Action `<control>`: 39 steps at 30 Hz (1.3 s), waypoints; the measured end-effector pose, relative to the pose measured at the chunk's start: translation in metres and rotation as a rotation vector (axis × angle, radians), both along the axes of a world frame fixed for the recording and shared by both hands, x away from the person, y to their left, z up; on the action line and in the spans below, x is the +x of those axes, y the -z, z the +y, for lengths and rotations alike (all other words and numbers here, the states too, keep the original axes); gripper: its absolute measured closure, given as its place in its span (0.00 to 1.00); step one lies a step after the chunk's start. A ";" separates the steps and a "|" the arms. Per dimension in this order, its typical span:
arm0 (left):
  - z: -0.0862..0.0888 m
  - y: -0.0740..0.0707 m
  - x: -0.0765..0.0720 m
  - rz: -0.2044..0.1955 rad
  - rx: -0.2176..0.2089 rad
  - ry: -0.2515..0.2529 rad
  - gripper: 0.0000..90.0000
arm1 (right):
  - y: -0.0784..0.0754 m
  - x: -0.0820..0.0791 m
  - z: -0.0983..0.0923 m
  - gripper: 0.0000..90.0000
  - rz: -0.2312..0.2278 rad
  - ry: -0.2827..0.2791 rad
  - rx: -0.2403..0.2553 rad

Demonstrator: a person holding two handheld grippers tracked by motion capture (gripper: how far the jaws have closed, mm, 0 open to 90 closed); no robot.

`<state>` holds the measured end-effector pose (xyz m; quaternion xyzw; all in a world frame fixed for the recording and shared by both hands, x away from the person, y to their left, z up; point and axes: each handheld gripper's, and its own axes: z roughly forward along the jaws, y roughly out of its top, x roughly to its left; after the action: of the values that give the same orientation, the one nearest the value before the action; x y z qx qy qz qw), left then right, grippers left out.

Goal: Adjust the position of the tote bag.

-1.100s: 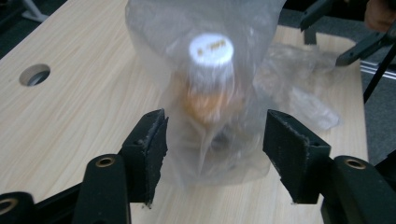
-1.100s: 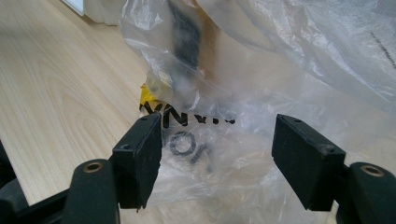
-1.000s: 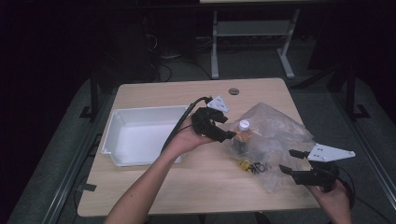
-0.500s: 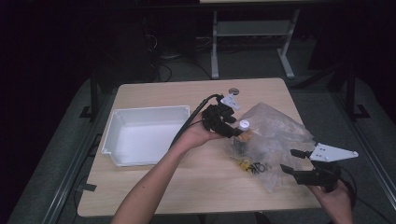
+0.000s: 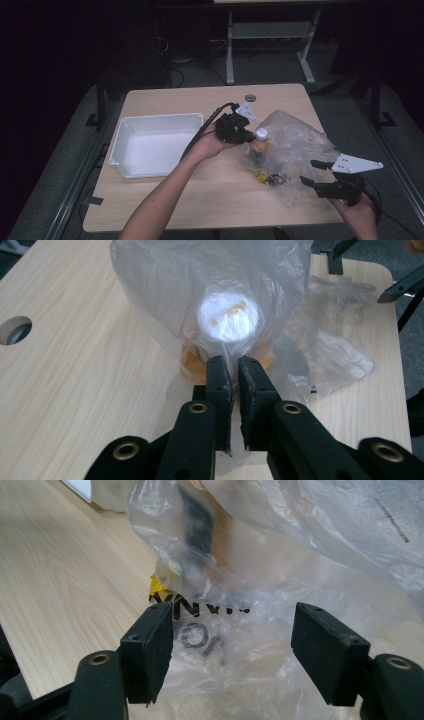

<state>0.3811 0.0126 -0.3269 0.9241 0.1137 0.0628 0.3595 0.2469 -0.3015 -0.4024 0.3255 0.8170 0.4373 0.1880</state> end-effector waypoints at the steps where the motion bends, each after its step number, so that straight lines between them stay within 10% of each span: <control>1: 0.001 0.000 0.000 0.000 0.004 0.004 0.97 | 0.000 0.000 0.000 0.36 0.000 0.001 0.000; 39: 0.044 0.065 -0.025 0.073 0.014 -0.058 1.00 | 0.004 0.001 0.007 0.36 0.020 -0.009 -0.006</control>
<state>0.3564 0.0568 -0.3920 0.9245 0.1528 0.0403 0.3468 0.2475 -0.2942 -0.4060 0.3254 0.8216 0.4326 0.1788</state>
